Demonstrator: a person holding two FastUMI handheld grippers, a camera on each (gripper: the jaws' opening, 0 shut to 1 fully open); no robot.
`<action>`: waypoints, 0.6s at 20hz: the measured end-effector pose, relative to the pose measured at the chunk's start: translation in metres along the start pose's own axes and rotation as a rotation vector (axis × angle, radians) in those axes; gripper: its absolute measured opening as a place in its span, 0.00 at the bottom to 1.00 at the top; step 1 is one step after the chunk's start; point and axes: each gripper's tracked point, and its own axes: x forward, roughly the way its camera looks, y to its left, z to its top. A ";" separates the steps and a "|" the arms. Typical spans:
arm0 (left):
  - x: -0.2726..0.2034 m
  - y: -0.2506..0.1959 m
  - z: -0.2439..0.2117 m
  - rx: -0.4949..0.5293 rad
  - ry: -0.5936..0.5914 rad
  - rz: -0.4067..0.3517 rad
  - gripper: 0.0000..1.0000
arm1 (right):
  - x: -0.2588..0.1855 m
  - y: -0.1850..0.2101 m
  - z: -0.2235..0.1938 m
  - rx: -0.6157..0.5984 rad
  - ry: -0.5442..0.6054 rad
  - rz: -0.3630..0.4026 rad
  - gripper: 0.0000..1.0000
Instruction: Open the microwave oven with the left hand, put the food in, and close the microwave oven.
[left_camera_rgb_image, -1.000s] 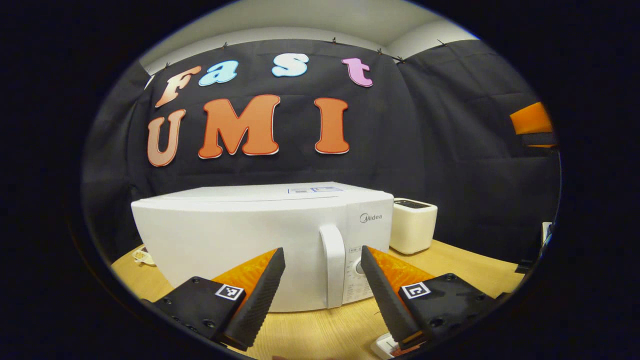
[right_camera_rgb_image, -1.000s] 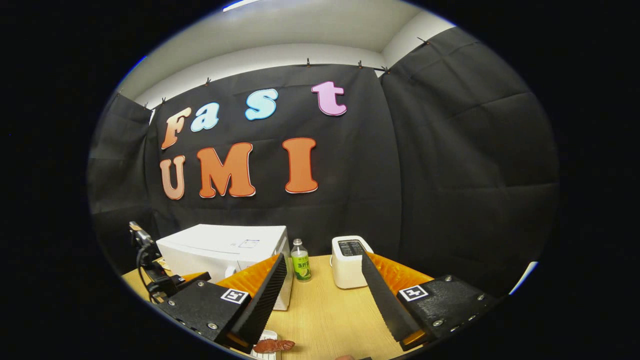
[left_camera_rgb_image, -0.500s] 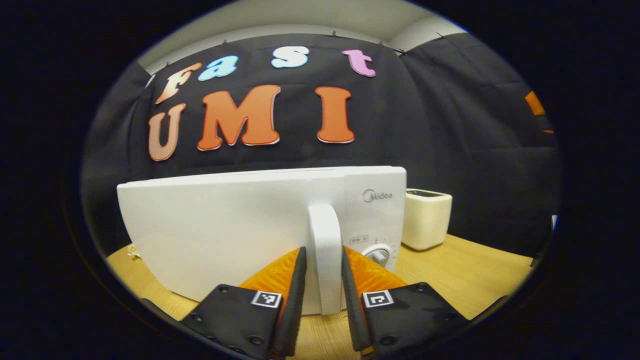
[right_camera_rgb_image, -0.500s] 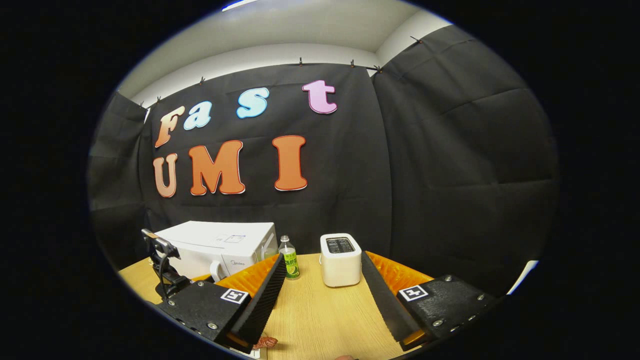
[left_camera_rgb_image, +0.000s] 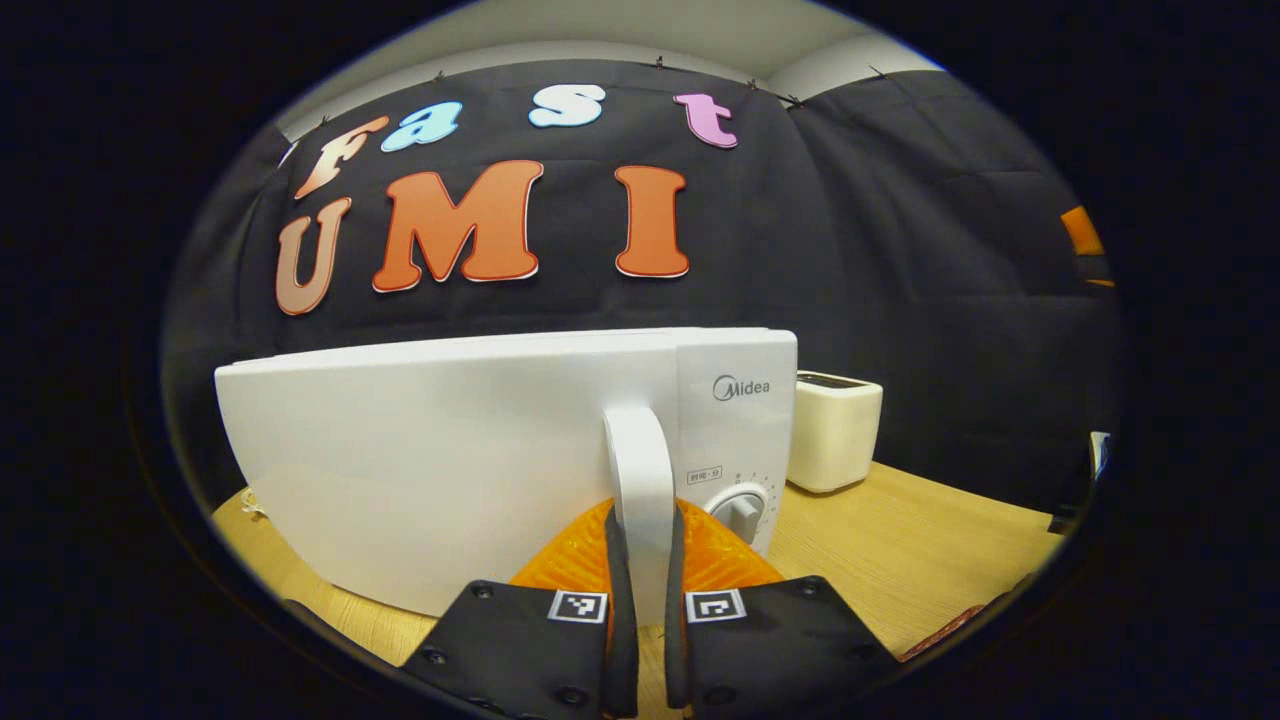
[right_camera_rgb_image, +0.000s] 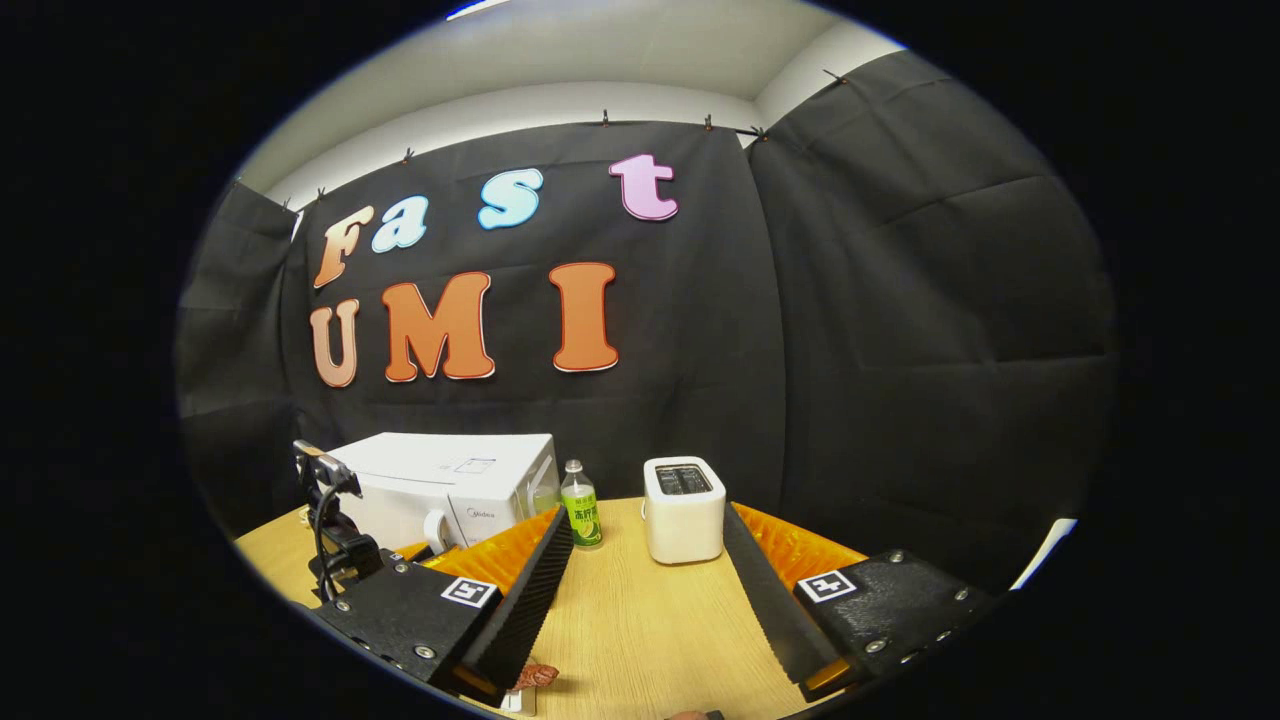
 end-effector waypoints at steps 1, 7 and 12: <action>-0.003 0.001 -0.001 -0.009 0.002 -0.006 0.05 | 0.000 0.002 -0.001 -0.006 0.002 0.003 0.94; -0.054 -0.008 -0.009 -0.015 -0.022 -0.103 0.05 | -0.006 0.018 -0.001 0.015 0.006 0.034 0.94; -0.102 -0.004 -0.012 -0.009 -0.013 -0.212 0.05 | -0.020 0.029 0.007 0.020 -0.023 0.044 0.94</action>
